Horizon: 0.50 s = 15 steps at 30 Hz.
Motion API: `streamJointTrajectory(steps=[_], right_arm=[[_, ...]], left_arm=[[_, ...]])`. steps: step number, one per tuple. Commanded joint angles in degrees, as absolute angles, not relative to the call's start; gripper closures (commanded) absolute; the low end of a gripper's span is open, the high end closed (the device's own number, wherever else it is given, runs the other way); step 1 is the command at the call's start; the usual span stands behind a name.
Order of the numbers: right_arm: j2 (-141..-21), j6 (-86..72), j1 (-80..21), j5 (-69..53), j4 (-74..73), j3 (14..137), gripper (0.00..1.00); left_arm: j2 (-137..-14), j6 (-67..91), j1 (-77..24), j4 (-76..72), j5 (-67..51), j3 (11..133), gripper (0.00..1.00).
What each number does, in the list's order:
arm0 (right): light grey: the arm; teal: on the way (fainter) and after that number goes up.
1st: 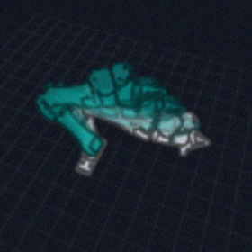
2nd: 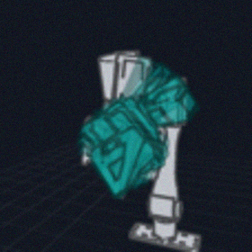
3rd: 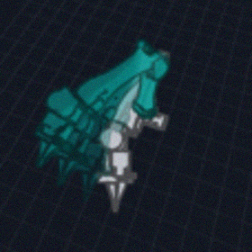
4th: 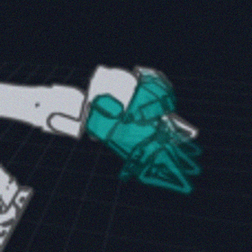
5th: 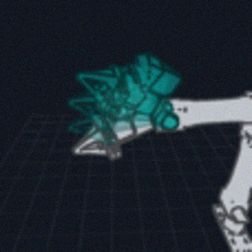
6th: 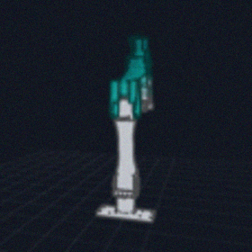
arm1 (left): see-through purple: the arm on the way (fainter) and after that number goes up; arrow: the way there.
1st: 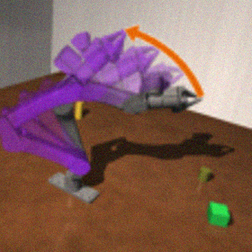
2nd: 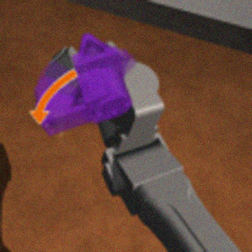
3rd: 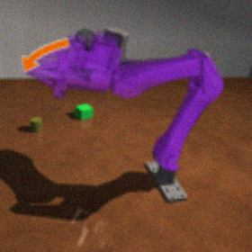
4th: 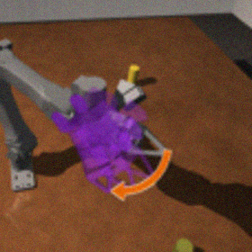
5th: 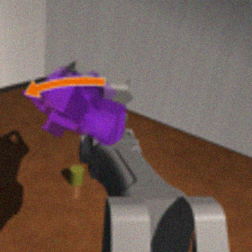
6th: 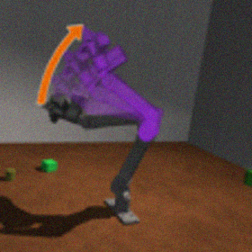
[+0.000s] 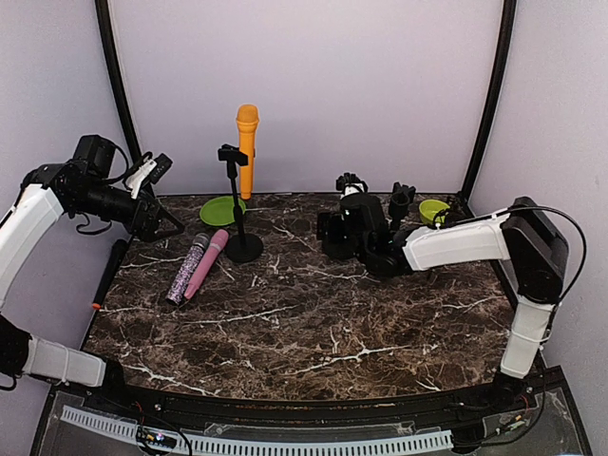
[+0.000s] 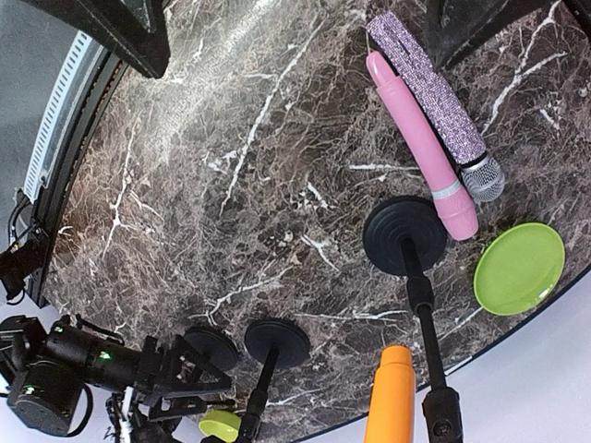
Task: Remove the microphone from the stand
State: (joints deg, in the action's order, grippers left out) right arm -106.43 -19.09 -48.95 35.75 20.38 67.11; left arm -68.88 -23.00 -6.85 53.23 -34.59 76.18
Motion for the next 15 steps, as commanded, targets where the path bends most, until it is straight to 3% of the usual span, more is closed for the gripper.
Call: streamJointTrajectory(steps=[1, 6, 15], right_arm=[[-100.73, -24.18, -53.59, 31.12, 13.64, 63.87, 0.0], [-97.48, -22.93, -54.98, 11.06, 14.03, 68.05, 0.0], [-114.37, -6.2, -50.56, -4.48, -0.71, 105.07, 0.0]], left_arm=[[-70.92, -25.66, -6.51, 60.68, -33.82, 79.87, 0.01], [-70.51, -25.74, -6.42, 59.68, -33.97, 79.31, 0.01], [-68.32, -26.32, -6.42, 59.1, -35.37, 77.01, 0.01]])
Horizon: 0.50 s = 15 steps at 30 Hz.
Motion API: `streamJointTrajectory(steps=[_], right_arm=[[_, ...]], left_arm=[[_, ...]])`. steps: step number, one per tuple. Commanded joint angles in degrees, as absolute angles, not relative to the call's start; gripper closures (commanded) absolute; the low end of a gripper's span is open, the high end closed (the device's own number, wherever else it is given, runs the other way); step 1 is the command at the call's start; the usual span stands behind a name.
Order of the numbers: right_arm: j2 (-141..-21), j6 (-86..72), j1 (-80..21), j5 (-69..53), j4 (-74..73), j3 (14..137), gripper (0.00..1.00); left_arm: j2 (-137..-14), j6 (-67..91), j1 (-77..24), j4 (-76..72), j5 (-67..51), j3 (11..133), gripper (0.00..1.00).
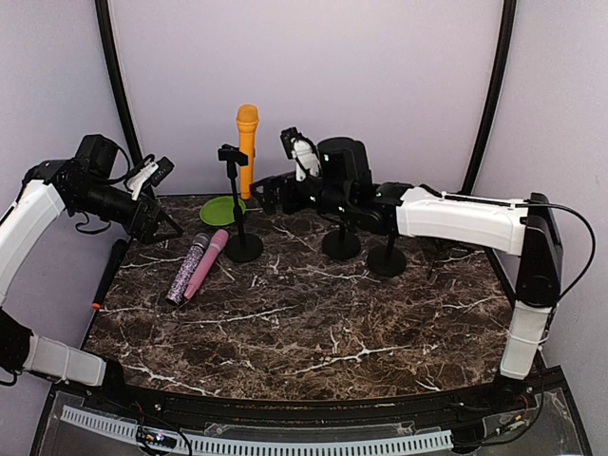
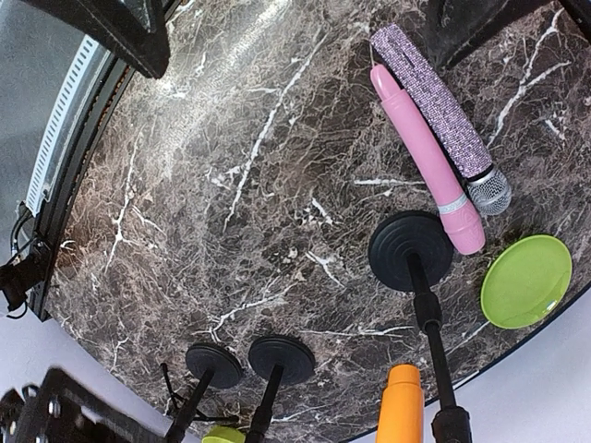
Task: Remove the microphone from the stand
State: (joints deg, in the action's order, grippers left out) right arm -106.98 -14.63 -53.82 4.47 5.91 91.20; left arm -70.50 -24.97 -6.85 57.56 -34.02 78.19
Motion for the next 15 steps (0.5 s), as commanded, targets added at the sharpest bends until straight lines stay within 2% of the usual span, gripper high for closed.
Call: streamJointTrajectory(steps=[1, 4, 7, 15], right_arm=[[-116.27, -5.22, -49.43, -5.73, -2.08, 109.19, 0.0], [-121.34, -4.61, -46.18, -13.46, -3.52, 118.59, 0.0], [-123.75, -3.53, -44.52, -21.14, -0.38, 120.49, 0.0], [-128.51, -1.45, -44.46, -24.27, 4.8, 123.47, 0.0]], left_arm=[[-68.29, -26.44, -6.42, 59.53, -35.34, 77.06, 0.01], [-67.74, -26.74, -6.28, 59.75, -35.24, 77.1, 0.01], [-66.69, -26.62, -6.27, 58.39, -35.53, 76.53, 0.01], [-67.91, -25.28, -6.24, 57.19, -37.53, 77.38, 0.01]])
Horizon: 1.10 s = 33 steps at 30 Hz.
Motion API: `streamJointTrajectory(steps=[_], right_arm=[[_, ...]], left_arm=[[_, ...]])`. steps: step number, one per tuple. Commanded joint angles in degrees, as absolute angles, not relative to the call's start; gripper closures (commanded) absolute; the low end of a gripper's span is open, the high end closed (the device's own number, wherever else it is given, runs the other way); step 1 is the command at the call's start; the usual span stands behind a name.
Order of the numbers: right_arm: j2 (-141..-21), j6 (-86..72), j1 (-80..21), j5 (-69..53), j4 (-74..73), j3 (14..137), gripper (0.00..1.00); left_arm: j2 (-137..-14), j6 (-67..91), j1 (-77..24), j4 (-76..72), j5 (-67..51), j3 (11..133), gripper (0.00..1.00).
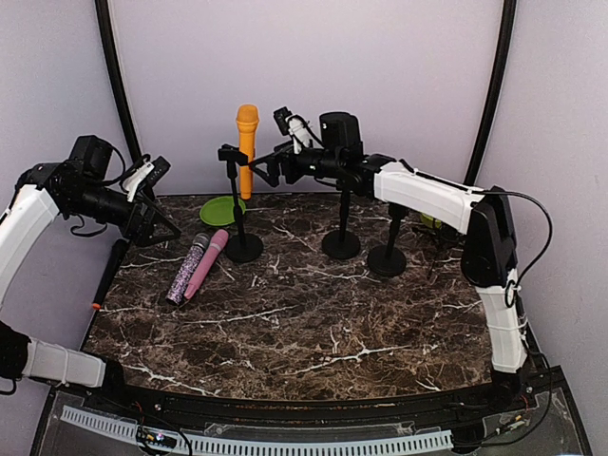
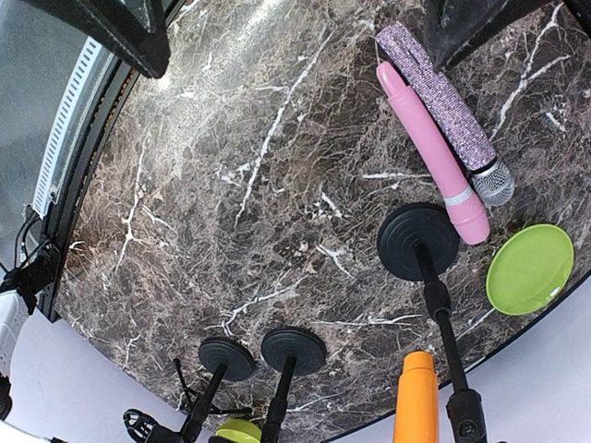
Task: Remove the microphone from the stand
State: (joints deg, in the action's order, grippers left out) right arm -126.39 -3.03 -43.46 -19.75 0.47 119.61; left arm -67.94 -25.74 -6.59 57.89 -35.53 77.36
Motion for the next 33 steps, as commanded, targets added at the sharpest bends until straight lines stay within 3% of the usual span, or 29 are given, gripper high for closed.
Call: streamJointTrajectory(steps=[1, 6, 14, 26, 33], right_arm=[[-129.45, -1.74, -44.42, -25.23, 5.04, 124.58, 0.0], [-132.96, -3.89, -44.56, -25.94, 9.17, 127.18, 0.02], [-137.81, -6.09, -45.67, -25.16, 17.82, 129.59, 0.21], [-139.03, -7.02, -47.03, -23.9, 22.2, 130.64, 0.56], [-134.02, -6.72, -48.43, -21.48, 23.28, 126.32, 0.87]], left_arm=[[-67.98, -25.12, -6.24, 57.07, -37.61, 77.37, 0.01], [-67.53, -25.13, -6.24, 56.55, -36.84, 76.77, 0.01], [-66.28, -26.12, -6.24, 57.34, -35.33, 76.48, 0.01], [-64.78, -26.46, -6.24, 56.74, -34.56, 74.93, 0.01], [-64.69, -25.61, -6.26, 55.61, -34.31, 74.27, 0.01]])
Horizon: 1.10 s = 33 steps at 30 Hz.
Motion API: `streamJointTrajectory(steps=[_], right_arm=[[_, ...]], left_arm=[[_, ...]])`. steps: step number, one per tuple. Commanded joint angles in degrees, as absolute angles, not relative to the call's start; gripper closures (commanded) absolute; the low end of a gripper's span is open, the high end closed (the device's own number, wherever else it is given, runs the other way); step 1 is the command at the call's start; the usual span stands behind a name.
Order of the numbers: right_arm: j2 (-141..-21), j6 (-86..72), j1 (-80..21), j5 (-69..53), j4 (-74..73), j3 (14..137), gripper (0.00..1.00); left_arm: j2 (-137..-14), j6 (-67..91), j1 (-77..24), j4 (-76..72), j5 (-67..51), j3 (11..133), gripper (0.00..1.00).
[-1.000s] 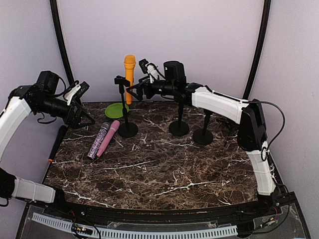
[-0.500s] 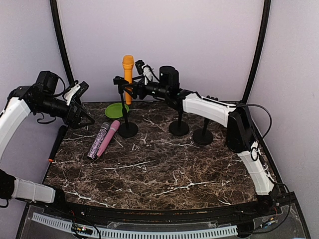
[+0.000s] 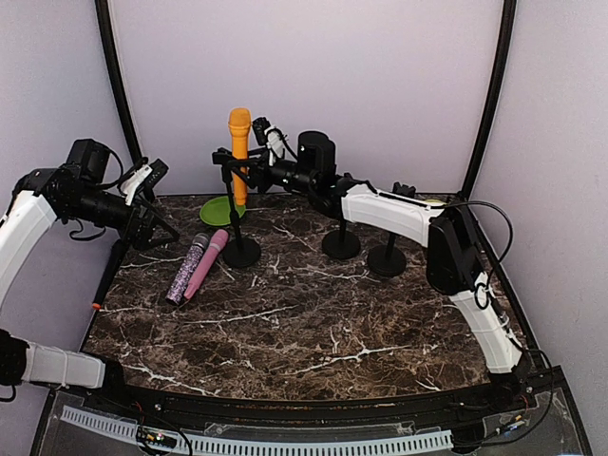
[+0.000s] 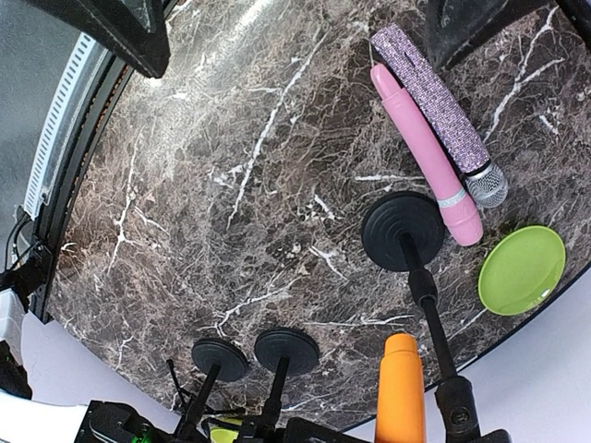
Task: Remove the microphone from the stand
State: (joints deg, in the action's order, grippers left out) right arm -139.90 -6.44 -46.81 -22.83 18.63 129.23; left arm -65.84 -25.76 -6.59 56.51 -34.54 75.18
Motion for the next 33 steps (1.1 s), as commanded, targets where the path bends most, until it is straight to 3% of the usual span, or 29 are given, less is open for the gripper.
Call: streamJointTrajectory(steps=[1, 5, 15, 25, 33], right_arm=[[-132.55, -6.66, -48.66, -21.6, 23.45, 124.92, 0.9], [-124.33, -6.32, -49.5, -22.41, 25.36, 115.1, 0.95], [-105.36, -9.61, -52.87, -24.19, 32.56, 86.32, 0.96], [-100.37, -9.61, -57.8, -24.19, 37.09, 73.58, 0.96], [-99.42, -10.76, -59.15, -25.38, 37.07, 71.81, 0.77]], left_arm=[[-64.58, -25.53, -6.25, 55.49, -34.33, 74.15, 0.01], [-63.56, -25.88, -6.26, 54.6, -35.6, 73.37, 0.01], [-61.41, -29.61, -6.67, 51.9, -42.86, 69.45, 0.01], [-63.56, -43.02, -11.97, 53.05, -55.33, 74.27, 0.01], [-73.01, -44.02, -18.02, 50.38, -58.45, 83.05, 0.04]])
